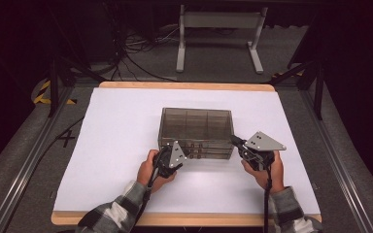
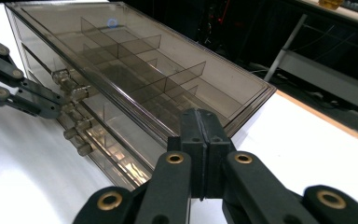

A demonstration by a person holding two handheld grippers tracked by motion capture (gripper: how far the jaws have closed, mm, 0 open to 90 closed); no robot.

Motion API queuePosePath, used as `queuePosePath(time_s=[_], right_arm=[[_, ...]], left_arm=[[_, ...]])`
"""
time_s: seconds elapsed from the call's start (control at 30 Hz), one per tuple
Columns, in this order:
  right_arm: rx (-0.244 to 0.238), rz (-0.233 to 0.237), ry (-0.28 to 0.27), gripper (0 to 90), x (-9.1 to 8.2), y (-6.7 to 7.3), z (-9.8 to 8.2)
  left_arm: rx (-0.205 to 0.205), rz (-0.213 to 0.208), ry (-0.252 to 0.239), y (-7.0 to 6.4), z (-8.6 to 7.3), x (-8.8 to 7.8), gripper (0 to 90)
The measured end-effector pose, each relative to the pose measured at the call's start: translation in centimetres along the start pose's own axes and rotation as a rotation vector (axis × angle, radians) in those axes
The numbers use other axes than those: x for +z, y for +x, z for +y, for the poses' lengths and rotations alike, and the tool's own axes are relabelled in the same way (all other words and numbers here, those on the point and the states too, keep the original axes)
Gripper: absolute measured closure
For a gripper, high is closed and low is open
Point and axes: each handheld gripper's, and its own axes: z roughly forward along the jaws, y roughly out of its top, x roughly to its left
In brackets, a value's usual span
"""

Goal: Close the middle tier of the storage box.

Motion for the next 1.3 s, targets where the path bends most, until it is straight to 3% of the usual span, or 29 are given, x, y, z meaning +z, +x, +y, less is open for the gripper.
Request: queuePosePath(time_s=[0.3,0.63,0.97,1.3], right_arm=[[-0.047,-0.02,0.009,88.4,-0.1,0.4,0.3],[-0.1,-0.022,0.023,85.4,-0.5,0.9,0.6],[-0.153,0.012,0.034,81.2,-2.0,1.3,0.5],[-0.141,0.046,0.031,76.7,-3.4,1.1,-0.3]], left_arm=[[0.01,-0.005,0.004,0.0,0.0,0.1,87.8],[0.054,-0.015,0.002,-0.4,0.0,-0.6,85.6],[0.061,-0.019,-0.004,0.1,-0.6,-2.9,83.6],[0.049,-0.005,-0.016,0.9,-1.4,-5.5,79.6]])
